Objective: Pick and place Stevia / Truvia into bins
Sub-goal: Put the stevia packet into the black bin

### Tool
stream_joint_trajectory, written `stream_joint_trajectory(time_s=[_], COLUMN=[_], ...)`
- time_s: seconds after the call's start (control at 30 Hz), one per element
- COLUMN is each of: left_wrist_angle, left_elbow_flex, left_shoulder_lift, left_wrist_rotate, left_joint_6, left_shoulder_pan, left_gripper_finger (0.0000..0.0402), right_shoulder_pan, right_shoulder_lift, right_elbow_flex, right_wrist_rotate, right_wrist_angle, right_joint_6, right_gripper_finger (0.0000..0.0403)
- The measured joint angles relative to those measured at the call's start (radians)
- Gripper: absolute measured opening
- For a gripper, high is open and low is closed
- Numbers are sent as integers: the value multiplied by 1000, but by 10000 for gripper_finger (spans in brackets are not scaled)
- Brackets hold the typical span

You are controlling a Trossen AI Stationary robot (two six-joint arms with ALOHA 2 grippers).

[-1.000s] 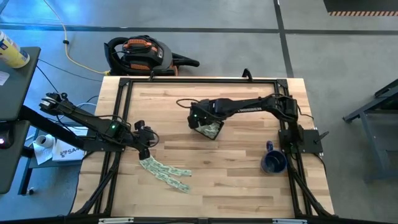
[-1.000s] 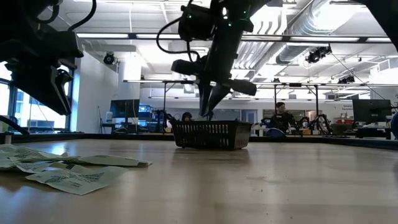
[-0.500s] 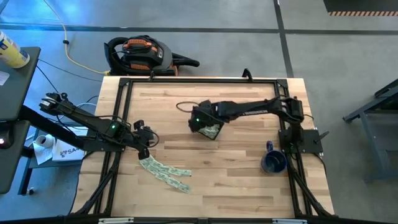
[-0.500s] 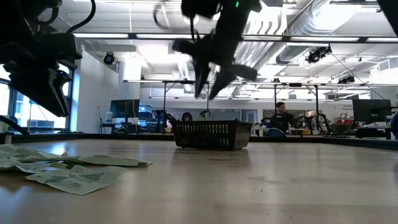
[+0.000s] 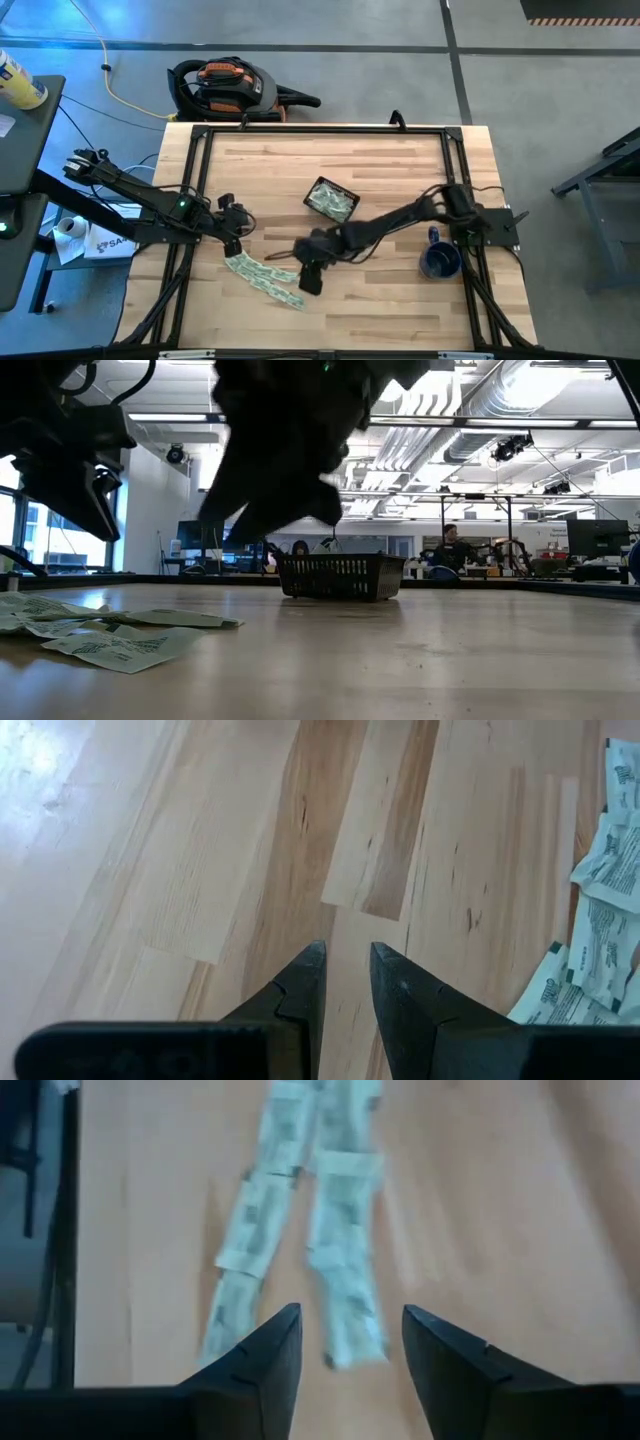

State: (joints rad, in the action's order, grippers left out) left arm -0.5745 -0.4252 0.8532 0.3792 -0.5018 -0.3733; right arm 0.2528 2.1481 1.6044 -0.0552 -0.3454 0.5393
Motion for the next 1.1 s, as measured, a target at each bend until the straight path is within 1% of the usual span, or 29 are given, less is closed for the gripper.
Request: stream_joint_trajectory(time_s=[0.17,0.43,0.53,0.6,0.7,0.73,0.83,0.9,1.0,1.1], left_wrist_angle=[-2,-3,-4,-4,-4,-4,-4,-4,-4,-4], left_elbow_flex=[0,0,0,0,0,0,0,0,0,0], left_shoulder_lift=[0,0,0,0,0,0,0,0,0,0], left_wrist_rotate=[-4,-5,-5,-6,-6,-6,-6,-6,-6,-6], left_joint_6=[0,0,0,0,0,-1,-1,-1,-1,-1], left_shoulder_pan=[0,0,0,0,0,0,0,0,0,0], left_gripper_finger=[115,115,115,115,115,115,115,115,115,115], right_shoulder_pan=[12,16,17,17,21,23,33,34,24,3], right_shoulder_lift=[59,99,115,120,120,120,120,120,117,114], right_elbow_flex=[-2,-1,0,1,1,1,2,4,4,3], right_wrist_rotate=[-2,47,44,36,38,56,133,140,131,110], right_wrist_angle=[56,75,80,81,70,56,1,-32,-70,-73], right_joint_6=[-26,-213,-254,-264,-282,-292,-311,-295,-199,-57], right_gripper_finger=[185,226,231,227,206,196,155,122,68,16])
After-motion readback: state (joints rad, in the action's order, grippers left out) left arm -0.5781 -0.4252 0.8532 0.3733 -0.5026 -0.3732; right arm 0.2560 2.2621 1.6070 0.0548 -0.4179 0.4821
